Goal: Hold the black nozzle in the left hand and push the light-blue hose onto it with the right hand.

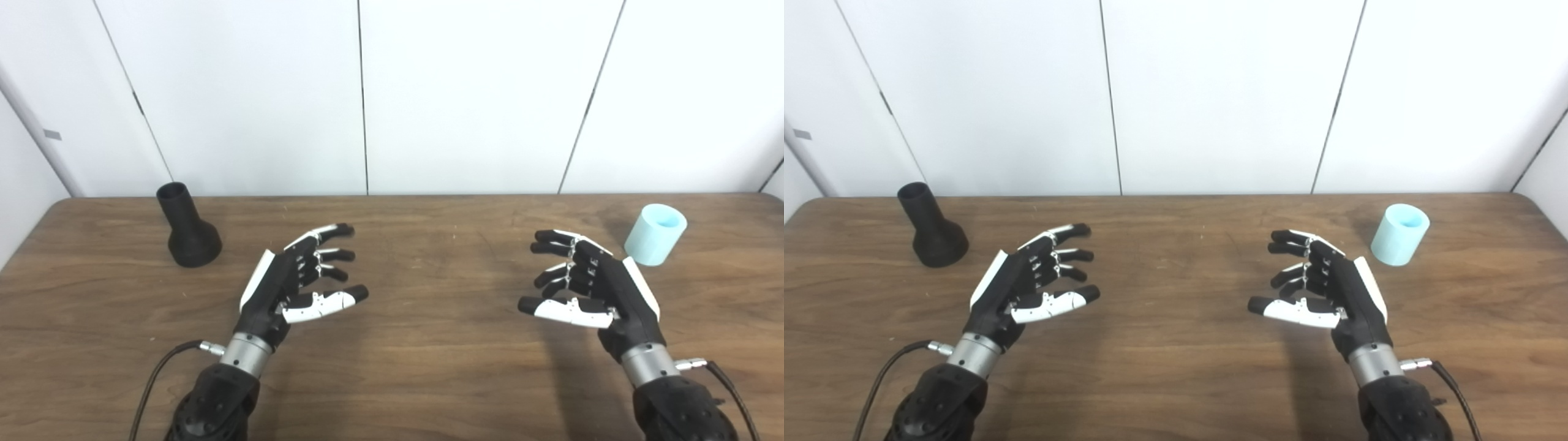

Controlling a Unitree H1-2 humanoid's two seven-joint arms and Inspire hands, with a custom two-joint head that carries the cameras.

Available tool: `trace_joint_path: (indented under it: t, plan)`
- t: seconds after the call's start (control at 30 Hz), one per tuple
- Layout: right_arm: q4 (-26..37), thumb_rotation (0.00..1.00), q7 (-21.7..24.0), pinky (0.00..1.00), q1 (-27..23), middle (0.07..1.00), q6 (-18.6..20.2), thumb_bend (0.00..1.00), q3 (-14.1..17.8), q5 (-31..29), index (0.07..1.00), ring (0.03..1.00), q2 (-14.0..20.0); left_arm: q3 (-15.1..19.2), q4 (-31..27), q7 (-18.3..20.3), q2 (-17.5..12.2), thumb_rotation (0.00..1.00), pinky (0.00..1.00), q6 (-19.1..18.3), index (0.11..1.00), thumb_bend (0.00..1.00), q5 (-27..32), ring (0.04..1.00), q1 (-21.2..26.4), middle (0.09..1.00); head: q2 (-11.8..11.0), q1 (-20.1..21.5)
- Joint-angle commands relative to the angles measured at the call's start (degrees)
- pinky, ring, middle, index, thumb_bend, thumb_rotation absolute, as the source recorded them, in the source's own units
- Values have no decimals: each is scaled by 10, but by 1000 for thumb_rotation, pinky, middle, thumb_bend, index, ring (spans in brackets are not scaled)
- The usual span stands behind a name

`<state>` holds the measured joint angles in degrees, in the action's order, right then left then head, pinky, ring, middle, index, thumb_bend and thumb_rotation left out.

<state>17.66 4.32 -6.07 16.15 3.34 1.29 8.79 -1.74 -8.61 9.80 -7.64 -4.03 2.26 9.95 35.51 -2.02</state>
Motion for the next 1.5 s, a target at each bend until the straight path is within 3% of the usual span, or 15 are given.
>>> trace_joint_path:
  t: [0.0,0.1,0.13,0.17,0.2,0.33,0.4,0.5,0.63,0.8,0.87,1.0,1.27,1.4,1.47]
  plan:
    - [22,0,0,382,-19,707,-10,739,1,0,706,469,7,3,-13,2,3,83,446,14,997,690,13,559,19,691,1,-1]
    - [21,0,0,382,-19,707,-11,739,1,0,706,469,8,2,-11,-4,4,84,486,21,977,690,6,533,19,628,2,0]
    - [22,0,1,382,-19,707,-11,739,1,1,706,469,8,-1,-11,-14,2,82,530,25,924,693,-18,533,20,615,2,0]
    - [22,0,1,381,-19,707,-10,739,1,2,706,469,8,-4,-11,-23,0,79,640,28,780,698,-40,572,20,638,2,0]
    - [22,0,1,381,-19,707,-10,739,1,2,706,469,8,-6,-11,-28,-1,83,683,30,715,702,-55,597,21,654,2,0]
    - [25,0,1,381,-19,707,-7,739,0,5,706,469,8,-7,-13,-31,-4,98,697,28,593,713,-72,745,22,746,2,0]
    - [26,0,1,381,-19,707,-6,739,0,6,706,469,9,-6,-13,-27,-4,102,553,29,651,717,-65,734,21,803,2,0]
    - [25,0,2,379,-17,707,-7,739,2,4,706,469,10,-5,-11,-24,1,100,475,31,716,713,-52,699,21,806,-6,-23]
    - [13,0,7,367,-12,711,-20,728,10,-8,711,470,18,-13,4,-26,15,98,471,46,745,713,-49,683,18,770,-38,-105]
    - [-5,0,11,396,-1,718,-27,706,19,-24,725,480,25,-27,52,-37,32,84,475,89,777,720,-71,672,15,760,-109,-184]
    - [-16,0,10,391,0,717,-39,693,20,-25,724,495,26,-30,70,-36,32,91,474,103,792,727,-77,671,17,766,-112,-186]
    - [-59,0,12,376,-5,712,-106,677,22,-26,726,486,28,-31,90,-40,36,89,474,119,801,725,-83,672,20,768,-147,-211]
    - [-77,0,12,345,-11,709,-132,628,25,-35,735,465,30,-32,66,-81,42,108,541,113,798,732,-148,683,20,705,-152,-212]
    - [-82,0,12,347,-11,709,-136,626,29,-38,736,465,33,-26,23,-96,20,95,556,111,776,734,-207,687,23,686,-155,-218]
    - [-86,0,13,347,-11,710,-139,625,29,-39,737,465,33,-15,-7,-92,-7,96,556,101,770,732,-232,692,30,685,-155,-223]
